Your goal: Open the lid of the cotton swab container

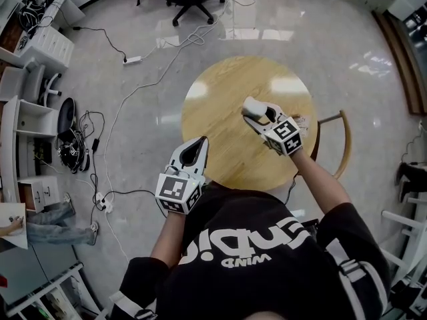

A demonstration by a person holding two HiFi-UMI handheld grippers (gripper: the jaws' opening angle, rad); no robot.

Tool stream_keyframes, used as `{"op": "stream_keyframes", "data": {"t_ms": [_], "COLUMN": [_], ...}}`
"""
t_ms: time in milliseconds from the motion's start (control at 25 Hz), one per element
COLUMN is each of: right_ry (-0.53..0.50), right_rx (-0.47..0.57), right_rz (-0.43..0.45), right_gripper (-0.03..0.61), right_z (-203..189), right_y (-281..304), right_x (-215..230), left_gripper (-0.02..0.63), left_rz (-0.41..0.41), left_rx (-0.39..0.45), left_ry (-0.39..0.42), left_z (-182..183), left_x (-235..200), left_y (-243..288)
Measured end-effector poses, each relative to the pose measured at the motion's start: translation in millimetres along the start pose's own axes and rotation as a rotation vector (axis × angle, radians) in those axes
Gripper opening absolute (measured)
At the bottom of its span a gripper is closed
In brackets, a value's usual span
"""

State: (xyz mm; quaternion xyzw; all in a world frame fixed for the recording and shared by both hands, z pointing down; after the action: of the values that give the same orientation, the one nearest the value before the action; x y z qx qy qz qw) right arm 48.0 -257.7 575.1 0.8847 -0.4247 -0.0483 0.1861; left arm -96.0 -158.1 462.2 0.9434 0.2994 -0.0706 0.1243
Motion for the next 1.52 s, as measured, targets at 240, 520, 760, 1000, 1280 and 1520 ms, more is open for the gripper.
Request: {"op": "stream_keyframes", "data": {"t_ms": [240,520,760,1000,1280,1520], "right_ry": [-0.086,-0.131,-0.142,-0.152,-0.168,-0.158], "right_rx": [-0.014,-0.019,-0.002,0.002,0.015,0.031], "right_rz": [0.108,0.178,0.194,0.200,0.237,0.267], "right_gripper": [0.227,0.227,0.227,0.227,0.227,0.227], "right_z": [16.2,35.6,43.1,43.6,57.3,62.8], "right_y": [-13.9,-30.4,-44.2,-58.0,-67.1,-75.0], "right_x": [-11.5,-32.0,-41.5,-45.6,-55.9,-63.5], "left_gripper": [0.008,0.008,0.009,0.115,0.256,0.264], "left_rz": [-0.025,-0.031,-0.044,-0.137,-0.262,-0.406], "left_rx": [-0.009,0.012,0.048,0.039,0.044,0.012], "left_ry": [0.022,0.052,0.059,0.088,0.140,0.230], "left_z": [1.9,16.4,26.6,31.3,44.6,46.0], "left_x": [2.4,-1.2,0.4,8.4,13.1,35.0], "left_y": [-8.7,-24.0,-25.6,-16.4,-1.4,17.4]}}
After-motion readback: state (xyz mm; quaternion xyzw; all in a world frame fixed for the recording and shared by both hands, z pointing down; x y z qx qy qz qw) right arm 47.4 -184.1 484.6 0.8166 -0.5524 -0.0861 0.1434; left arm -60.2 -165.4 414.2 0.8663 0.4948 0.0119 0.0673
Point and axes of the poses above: the fingertips, and each gripper's own axes: y forward along the fingers, x to its right, z out of its top, the point moved 1 cm from there along -y, backward along the fingers, and after that the axes turned 6 degrees about x, right-handed, at the moved point
